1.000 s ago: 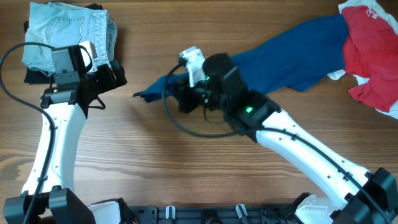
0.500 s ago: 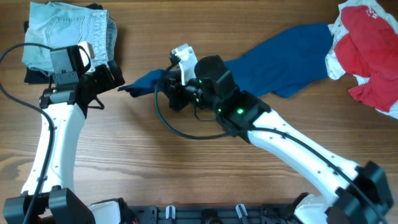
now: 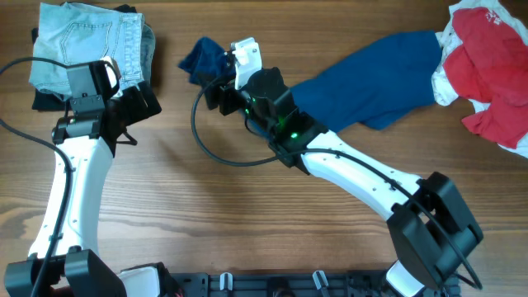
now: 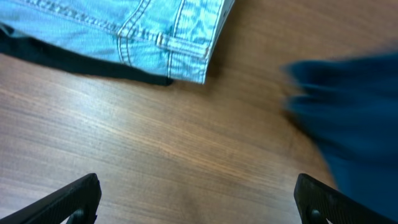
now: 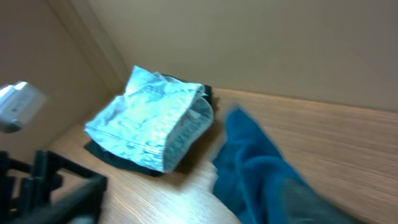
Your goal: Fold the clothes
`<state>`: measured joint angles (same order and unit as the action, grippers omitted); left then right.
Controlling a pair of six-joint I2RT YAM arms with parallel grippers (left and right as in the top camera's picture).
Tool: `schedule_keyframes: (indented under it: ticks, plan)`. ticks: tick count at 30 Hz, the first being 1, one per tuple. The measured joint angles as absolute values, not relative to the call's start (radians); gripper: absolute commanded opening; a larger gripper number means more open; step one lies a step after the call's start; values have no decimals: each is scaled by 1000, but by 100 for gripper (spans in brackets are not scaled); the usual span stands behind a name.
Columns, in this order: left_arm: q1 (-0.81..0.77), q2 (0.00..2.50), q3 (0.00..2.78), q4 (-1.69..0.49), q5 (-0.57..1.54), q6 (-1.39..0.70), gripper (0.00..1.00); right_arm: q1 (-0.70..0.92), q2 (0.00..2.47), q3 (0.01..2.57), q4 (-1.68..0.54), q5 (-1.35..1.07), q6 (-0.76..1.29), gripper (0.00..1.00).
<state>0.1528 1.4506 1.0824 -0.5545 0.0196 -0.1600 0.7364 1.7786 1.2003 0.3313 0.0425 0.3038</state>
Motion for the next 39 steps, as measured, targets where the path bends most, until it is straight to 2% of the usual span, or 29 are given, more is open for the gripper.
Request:
schedule_keyframes:
  ticks: [5, 12, 17, 20, 24, 27, 32, 39]
  plan:
    - [153, 1451, 1084, -583, 4, -160, 100, 672, 1650, 1198, 25, 64, 311, 100]
    - [134, 1451, 1085, -596, 44, -160, 100, 273, 1359, 1218, -487, 98, 413, 98]
    - [33, 1451, 1086, -599, 69, -160, 100, 45, 1387, 1193, -682, 61, 453, 86]
    - [-28, 1452, 1086, -598, 77, -160, 100, -23, 1435, 1153, -696, 45, 462, 76]
    - [-93, 1462, 1086, -593, 80, -160, 100, -82, 1496, 1091, -695, 28, 471, 71]
    - [-116, 1471, 1086, -591, 81, -160, 100, -97, 1530, 1050, -661, 23, 472, 67]
    - [-129, 1485, 1086, -591, 81, -160, 100, -97, 1576, 974, -554, 0, 487, 54]
    - [-129, 1495, 1086, -591, 80, -160, 100, -97, 1641, 831, -332, -33, 520, 51]
